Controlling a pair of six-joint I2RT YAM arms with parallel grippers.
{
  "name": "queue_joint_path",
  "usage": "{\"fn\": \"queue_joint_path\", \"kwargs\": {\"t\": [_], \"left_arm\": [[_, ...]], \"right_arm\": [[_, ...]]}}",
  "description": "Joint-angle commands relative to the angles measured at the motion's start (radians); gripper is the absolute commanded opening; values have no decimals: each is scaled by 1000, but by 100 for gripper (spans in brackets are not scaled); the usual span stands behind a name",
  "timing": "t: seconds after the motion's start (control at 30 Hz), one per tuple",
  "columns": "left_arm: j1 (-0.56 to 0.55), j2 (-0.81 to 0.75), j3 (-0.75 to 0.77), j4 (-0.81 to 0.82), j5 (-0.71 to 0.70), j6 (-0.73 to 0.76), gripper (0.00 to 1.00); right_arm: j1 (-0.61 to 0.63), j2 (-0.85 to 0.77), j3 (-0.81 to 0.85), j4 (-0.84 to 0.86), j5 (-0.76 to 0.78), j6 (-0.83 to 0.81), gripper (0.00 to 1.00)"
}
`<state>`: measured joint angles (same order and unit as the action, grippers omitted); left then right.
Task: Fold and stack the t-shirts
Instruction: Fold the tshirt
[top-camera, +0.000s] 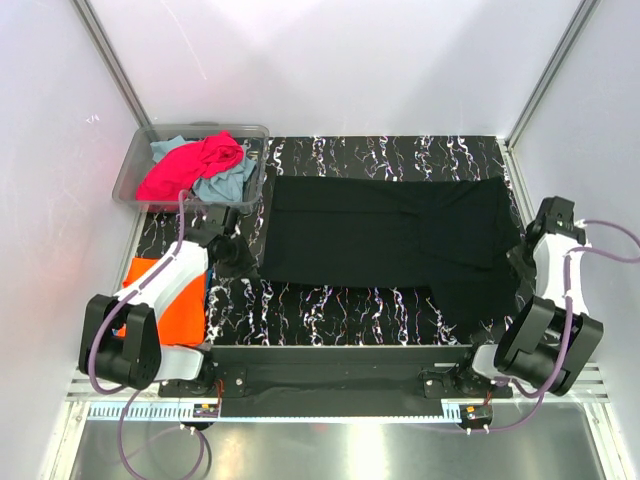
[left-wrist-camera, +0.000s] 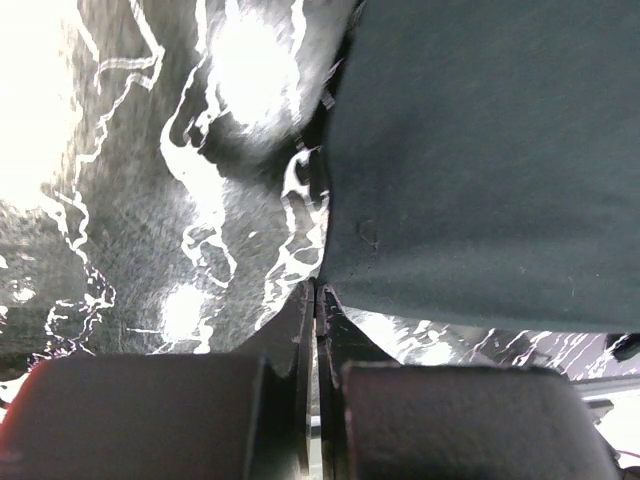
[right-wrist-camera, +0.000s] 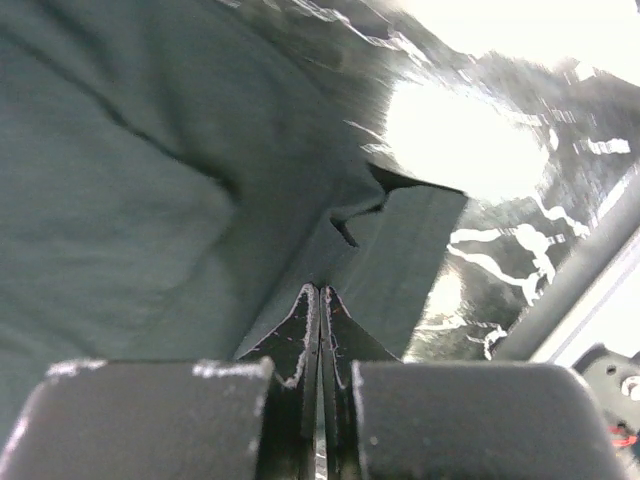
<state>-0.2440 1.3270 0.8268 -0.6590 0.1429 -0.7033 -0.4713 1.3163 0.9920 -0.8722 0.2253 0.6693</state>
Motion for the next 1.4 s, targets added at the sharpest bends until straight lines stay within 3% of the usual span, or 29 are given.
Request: {"fn": "queue_joint_path", "kwargs": {"t": [0.0,0.4,0.7,1.37], "left_arm": [[-14,21,115,4,-81,36,0],[-5,339,481,-27,-192,68,0],[15,511,653,-56,-229,71,0],[22,673,794,-79,-235,77,0]], "right_arm": [[19,50,112,50,-12,-92,0],[66,427,468,144,-222,-244,0],[77,572,619,133,-302,-254,0],[80,738,766,110,-326,-263,0]]}}
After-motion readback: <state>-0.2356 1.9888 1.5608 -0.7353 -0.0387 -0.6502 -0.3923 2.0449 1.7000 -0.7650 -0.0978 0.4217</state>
